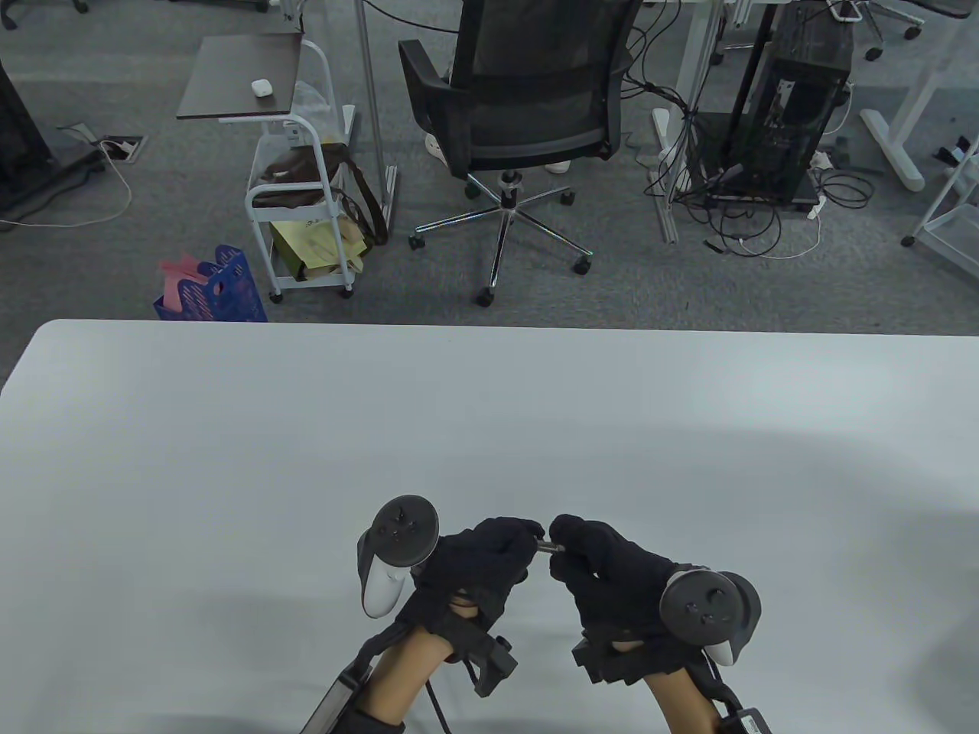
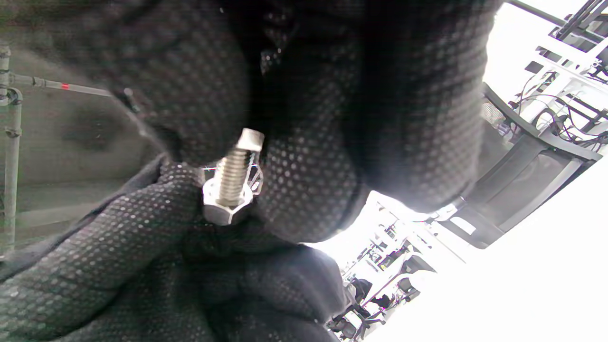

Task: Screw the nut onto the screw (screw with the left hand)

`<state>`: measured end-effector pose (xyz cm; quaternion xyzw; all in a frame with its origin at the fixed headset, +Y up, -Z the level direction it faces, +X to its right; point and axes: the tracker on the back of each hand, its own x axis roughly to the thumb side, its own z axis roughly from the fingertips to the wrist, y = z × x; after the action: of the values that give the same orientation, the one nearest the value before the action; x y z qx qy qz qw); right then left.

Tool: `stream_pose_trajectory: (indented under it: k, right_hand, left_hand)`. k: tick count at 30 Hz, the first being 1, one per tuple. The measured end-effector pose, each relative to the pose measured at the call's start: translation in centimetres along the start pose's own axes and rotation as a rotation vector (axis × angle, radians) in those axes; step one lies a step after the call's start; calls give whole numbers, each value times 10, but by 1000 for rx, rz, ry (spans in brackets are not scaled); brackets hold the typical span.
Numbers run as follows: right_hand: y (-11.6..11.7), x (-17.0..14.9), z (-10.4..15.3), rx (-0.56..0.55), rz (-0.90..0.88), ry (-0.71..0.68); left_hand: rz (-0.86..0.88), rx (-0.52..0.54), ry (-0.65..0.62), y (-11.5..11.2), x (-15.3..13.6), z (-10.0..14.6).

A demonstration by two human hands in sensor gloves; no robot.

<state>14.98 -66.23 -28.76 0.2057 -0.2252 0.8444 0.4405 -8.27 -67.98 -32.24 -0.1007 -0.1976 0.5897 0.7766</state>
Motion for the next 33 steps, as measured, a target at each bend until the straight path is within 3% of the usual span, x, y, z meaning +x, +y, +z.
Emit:
stream_pose_trajectory:
  k: [4,11,17,23,29,33]
  right_hand:
    - [0,-1,0,-3,-17,9]
    - [0,-1,0,-4,-23,11]
    - [0,0,0,3,-23,10]
    - [1,0,0,6,-22,12]
    - [1,-2,0,6,-29,21]
    - [1,-2,0,8,-30,23]
  left_hand:
    - [-12,-30,-39,-1,2,-1]
    - [-3,19,-45,1,0,1]
    - [-7,-34,-81,-1,1,-2]
    - [-44,25,-53,0,-1,0]
    - [-36,-62,-69,0,0,-2]
    - [-41,-1,-40,1,-3,0]
